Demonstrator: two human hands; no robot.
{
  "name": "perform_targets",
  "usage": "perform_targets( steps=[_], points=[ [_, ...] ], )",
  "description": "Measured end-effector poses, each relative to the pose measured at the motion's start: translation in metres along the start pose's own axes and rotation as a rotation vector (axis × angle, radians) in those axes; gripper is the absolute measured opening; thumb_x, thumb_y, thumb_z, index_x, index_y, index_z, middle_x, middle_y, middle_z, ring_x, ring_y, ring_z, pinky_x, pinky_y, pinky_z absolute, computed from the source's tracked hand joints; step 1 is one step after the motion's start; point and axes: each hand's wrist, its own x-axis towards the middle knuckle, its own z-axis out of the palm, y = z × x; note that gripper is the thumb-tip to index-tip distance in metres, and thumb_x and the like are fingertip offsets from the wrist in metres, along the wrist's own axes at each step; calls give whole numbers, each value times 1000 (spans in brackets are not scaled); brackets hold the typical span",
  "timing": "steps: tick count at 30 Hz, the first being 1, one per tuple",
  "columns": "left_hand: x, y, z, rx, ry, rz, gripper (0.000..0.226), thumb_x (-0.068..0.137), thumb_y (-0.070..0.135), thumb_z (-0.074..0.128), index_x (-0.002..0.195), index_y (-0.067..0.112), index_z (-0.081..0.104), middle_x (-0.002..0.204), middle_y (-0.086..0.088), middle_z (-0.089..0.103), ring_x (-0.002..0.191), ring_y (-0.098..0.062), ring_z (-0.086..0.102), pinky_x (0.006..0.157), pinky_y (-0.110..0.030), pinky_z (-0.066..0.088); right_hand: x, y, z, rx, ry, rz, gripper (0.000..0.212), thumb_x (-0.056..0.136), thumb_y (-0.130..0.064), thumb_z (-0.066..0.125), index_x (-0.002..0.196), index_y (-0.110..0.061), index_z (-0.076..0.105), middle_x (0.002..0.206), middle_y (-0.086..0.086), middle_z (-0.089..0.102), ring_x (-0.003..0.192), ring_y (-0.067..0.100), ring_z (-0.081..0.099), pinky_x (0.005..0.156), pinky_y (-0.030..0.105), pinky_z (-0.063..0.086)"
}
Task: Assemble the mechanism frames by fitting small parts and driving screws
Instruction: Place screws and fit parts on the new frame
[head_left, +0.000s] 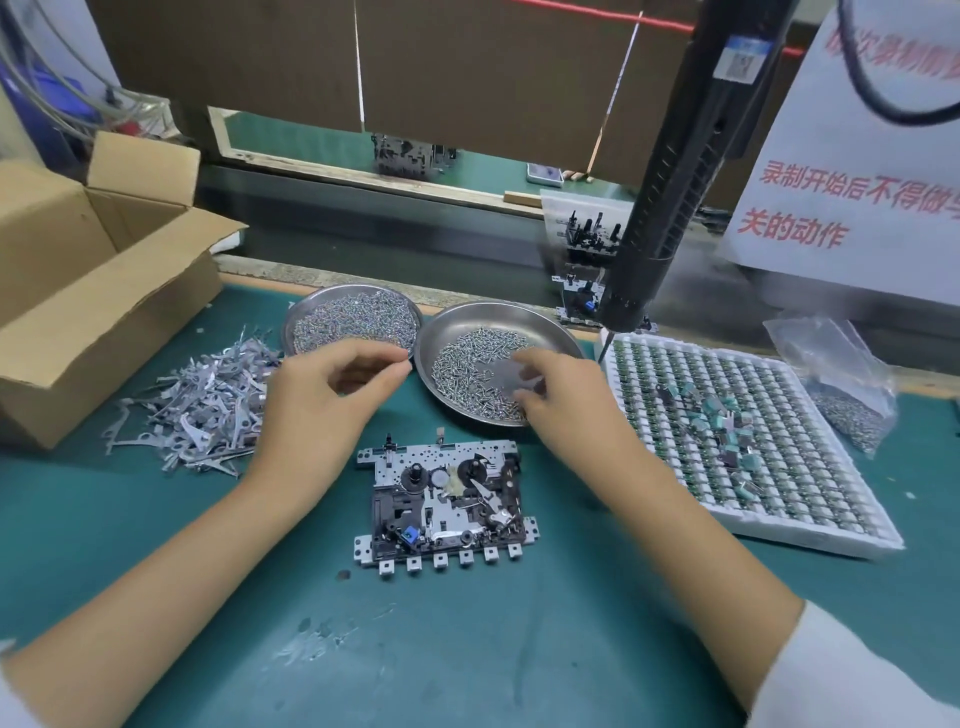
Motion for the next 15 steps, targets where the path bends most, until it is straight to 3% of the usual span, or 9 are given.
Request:
perform_targets(
  steps=[3,5,9,12,15],
  points=[
    [9,-6,-8,100,83,18,23,82,11,72,82,34,68,80,18,71,70,9,62,74,-7,47,7,-2,3,48,36,10,28,92,-11,59,119,-11,66,105,4,70,89,14,64,83,21,47],
    [15,-7,-11,100,109,19,21,82,12,72,82,32,68,82,13,71,71,9,61,75,-10,48,7,-12,6,316,103,3,17,90,-12,63,105,-12,73,89,-4,71,74,2,62,72,11,45],
    [8,1,2,-106,6,47,18,76,20,77,84,33,68,81,18,72,77,1,67,73,-11,48,4,-37,8,1106,-113,73,8,86,-11,67,88,-14,74,81,0,73,78,12,68,81,25,55],
    [3,2,4,-212,-39,33,18,70,29,76,86,33,67,81,12,74,80,-4,70,75,-14,51,2,-41,10,1269,-228,86,18,81,-11,68,96,-1,71,81,7,71,75,13,66,86,29,54],
    [2,3,3,-277,-66,1,21,67,30,77,86,31,67,80,8,74,80,-7,71,75,-16,53,0,-40,13,1287,-250,68,24,72,-19,69,91,-5,72,82,4,73,77,14,67,85,27,54]
  ],
)
